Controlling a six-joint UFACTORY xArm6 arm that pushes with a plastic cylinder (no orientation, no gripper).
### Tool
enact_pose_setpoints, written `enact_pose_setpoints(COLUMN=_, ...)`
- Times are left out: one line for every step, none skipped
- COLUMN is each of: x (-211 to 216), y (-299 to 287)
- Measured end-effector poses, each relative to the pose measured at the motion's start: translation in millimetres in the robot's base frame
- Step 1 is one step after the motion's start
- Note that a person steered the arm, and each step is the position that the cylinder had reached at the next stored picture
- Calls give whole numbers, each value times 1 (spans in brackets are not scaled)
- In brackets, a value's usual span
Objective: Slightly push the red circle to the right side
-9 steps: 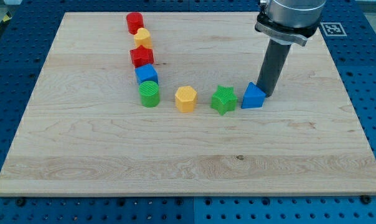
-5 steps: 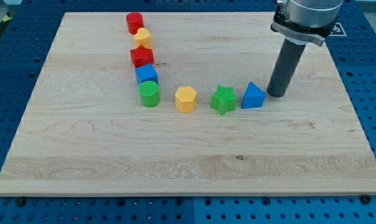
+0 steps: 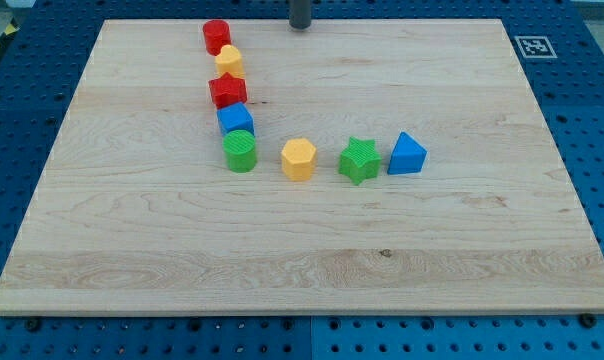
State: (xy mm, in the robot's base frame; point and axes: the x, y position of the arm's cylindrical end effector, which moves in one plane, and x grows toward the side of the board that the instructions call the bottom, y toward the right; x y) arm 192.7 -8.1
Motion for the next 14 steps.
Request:
enact_pose_setpoints(x=-1, y=-20)
enact_pose_setpoints(x=-1, y=-55)
enact_pose_setpoints(x=-1, y=-74)
enact_pose_setpoints(x=0, y=-96)
enact_pose_setpoints(x=-1, y=-132)
enact_pose_setpoints(x=-1, y=-170)
enact_pose_setpoints(x=-1, y=-176)
enact_pose_setpoints(x=11, y=-176)
enact_pose_setpoints(x=26, y=-175)
enact_pose_setpoints(x=27, y=-164)
enact_pose_setpoints(x=27, y=-155)
enact_pose_setpoints(x=27, y=-155)
enact_pose_setpoints(x=27, y=-155)
enact_pose_setpoints(x=27, y=-149)
